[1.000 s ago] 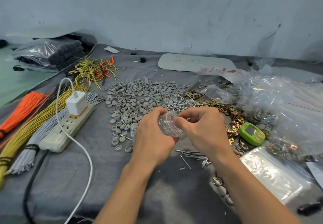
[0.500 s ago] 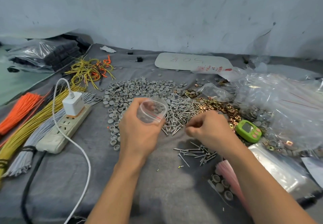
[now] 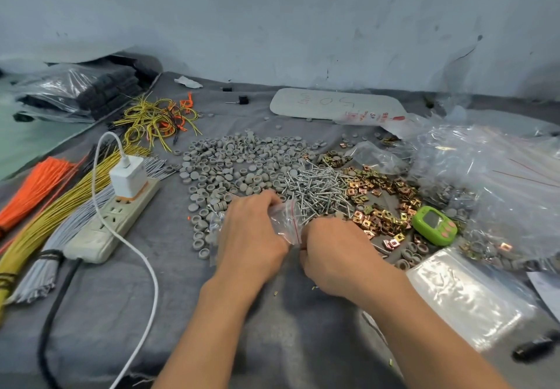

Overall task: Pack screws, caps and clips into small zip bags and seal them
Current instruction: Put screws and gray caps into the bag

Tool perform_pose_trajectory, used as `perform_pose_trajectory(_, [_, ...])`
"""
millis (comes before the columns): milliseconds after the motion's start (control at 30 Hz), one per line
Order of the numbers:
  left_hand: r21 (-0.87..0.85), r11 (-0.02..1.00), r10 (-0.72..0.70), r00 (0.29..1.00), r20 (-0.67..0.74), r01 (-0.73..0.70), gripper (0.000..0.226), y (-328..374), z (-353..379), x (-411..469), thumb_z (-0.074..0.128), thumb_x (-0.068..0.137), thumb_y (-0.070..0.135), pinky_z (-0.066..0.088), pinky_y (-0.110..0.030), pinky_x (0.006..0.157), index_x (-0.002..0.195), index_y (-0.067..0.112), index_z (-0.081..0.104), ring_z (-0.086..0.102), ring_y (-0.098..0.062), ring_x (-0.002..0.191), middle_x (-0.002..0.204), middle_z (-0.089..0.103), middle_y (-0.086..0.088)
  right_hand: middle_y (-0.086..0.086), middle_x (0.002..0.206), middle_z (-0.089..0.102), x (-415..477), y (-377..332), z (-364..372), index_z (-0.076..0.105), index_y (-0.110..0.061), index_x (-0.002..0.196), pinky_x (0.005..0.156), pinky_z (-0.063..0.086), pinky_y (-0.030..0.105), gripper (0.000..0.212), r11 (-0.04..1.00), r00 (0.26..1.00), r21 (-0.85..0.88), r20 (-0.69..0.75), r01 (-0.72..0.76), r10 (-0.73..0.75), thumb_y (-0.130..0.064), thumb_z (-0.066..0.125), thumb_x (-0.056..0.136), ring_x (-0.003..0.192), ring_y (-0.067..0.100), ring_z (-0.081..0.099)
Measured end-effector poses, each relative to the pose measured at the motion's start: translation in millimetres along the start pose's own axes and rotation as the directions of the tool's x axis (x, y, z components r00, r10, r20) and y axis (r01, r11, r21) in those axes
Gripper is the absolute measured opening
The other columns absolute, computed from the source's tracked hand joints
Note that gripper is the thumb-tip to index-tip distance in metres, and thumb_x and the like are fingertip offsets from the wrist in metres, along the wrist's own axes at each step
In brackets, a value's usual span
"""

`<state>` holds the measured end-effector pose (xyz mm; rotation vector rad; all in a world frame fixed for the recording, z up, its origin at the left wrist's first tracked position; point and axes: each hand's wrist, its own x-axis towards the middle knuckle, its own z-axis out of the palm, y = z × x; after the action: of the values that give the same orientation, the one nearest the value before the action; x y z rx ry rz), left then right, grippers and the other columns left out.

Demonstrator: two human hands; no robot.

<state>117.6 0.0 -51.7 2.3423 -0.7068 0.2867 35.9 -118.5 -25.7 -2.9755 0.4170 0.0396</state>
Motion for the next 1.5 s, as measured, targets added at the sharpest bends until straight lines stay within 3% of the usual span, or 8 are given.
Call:
perform_pose_trajectory(167, [-0.019, 1.000, -0.014, 0.999, 0.030, 0.015, 0.041, 0.5, 2.9, 0.0, 0.082, 0.071, 0.037, 0.035, -0.030, 0.074, 0.098, 0.039, 0.050, 0.049, -0.015, 0.096, 0.084, 0.041, 0.021, -0.009, 0.083, 0.069, 9.4, 21.6, -5.9, 0.066, -0.026, 0.085, 0.065, 0.051, 0.028, 0.015, 0.891, 0.964, 0.436, -0.159, -0.125, 0.213, -0.025, 0.060, 0.098, 0.074, 0.011, 0.064])
perform_pose_trajectory(300, [-0.050, 0.998, -0.030, 0.999, 0.032, 0.031, 0.051, 4.9, 3.6, -1.0, 0.084, 0.067, 0.055, 0.034, -0.028, 0.074, 0.101, 0.042, 0.048, 0.049, -0.012, 0.092, 0.088, 0.046, 0.021, -0.015, 0.062, 0.064, 17.7, 30.6, -8.1, 0.070, -0.025, 0.072, 0.051, 0.041, 0.015, 0.023, 0.477, 0.894, 0.879, -0.231, 0.023, 0.383, -0.017, 0.070, 0.094, 0.053, -0.002, 0.054])
perform_pose_trajectory(533, [-0.172, 0.984, -0.032, 0.997, 0.072, 0.044, 0.059, 15.9, -1.1, -1.3, 0.083, 0.056, 0.062, 0.040, -0.032, 0.069, 0.101, 0.043, 0.049, 0.056, -0.012, 0.091, 0.091, 0.058, 0.017, -0.008, 0.135, 0.055, 21.7, -0.9, -3.7, 0.075, -0.037, 0.063, 0.114, 0.037, 0.040, 0.034, 0.190, 0.898, 0.972, -0.202, 0.135, 0.391, -0.010, 0.080, 0.083, 0.129, 0.005, 0.050])
perform_pose_trajectory(733, [-0.300, 0.952, -0.052, 0.998, 0.034, 0.059, 0.050, 14.6, -7.4, -3.1, 0.076, 0.055, 0.063, 0.043, -0.022, 0.064, 0.095, 0.042, 0.055, 0.062, 0.001, 0.081, 0.086, 0.067, 0.019, -0.003, 0.128, 0.066, 19.6, 5.9, -4.8, 0.082, -0.026, 0.070, 0.111, 0.045, 0.050, 0.024, 0.067, 0.943, 0.990, -0.136, 0.121, 0.303, -0.005, 0.081, 0.081, 0.129, 0.015, 0.057])
perform_pose_trajectory(800, [-0.326, 0.944, -0.057, 0.998, 0.005, 0.056, 0.045, 13.6, -9.8, -2.6, 0.077, 0.059, 0.061, 0.039, -0.013, 0.060, 0.092, 0.041, 0.054, 0.062, 0.004, 0.078, 0.089, 0.067, 0.025, -0.013, 0.104, 0.075, 15.9, 20.9, -12.4, 0.082, -0.025, 0.073, 0.097, 0.053, 0.035, 0.022, 0.120, 0.932, 0.981, -0.186, 0.156, 0.311, -0.004, 0.082, 0.080, 0.110, 0.012, 0.068])
perform_pose_trajectory(967, [-0.448, 0.892, -0.103, 0.993, -0.065, 0.064, 0.046, 9.3, -14.7, 0.3, 0.078, 0.058, 0.061, 0.044, -0.017, 0.065, 0.091, 0.037, 0.057, 0.065, 0.005, 0.075, 0.089, 0.070, 0.026, -0.023, 0.071, 0.070, 5.2, 51.9, -20.7, 0.079, -0.035, 0.072, 0.048, 0.045, 0.011, 0.021, 0.701, 0.931, 0.713, -0.260, 0.007, 0.255, -0.017, 0.081, 0.082, 0.051, -0.005, 0.058])
perform_pose_trajectory(1100, [-0.466, 0.882, -0.139, 0.983, -0.116, 0.069, 0.046, 5.5, -16.0, 2.5, 0.079, 0.060, 0.059, 0.048, -0.022, 0.072, 0.091, 0.035, 0.056, 0.063, 0.001, 0.080, 0.089, 0.067, 0.023, -0.019, 0.085, 0.069, 1.9, 45.0, -20.9, 0.076, -0.038, 0.071, 0.057, 0.045, 0.017, 0.015, 0.929, 1.000, 0.370, 0.002, -0.020, 0.020, -0.028, 0.084, 0.079, 0.073, -0.001, 0.064])
perform_pose_trajectory(1500, [-0.380, 0.924, -0.061, 0.997, -0.051, 0.037, 0.046, 9.0, -15.0, -1.6, 0.091, 0.061, 0.037, 0.044, -0.011, 0.063, 0.092, 0.038, 0.056, 0.065, 0.005, 0.077, 0.089, 0.067, 0.028, -0.011, 0.079, 0.073, 6.4, 32.2, -9.8, 0.073, -0.029, 0.082, 0.069, 0.059, 0.031, 0.016, 0.921, 0.993, 0.384, -0.070, -0.064, 0.098, -0.024, 0.067, 0.096, 0.073, 0.008, 0.068])
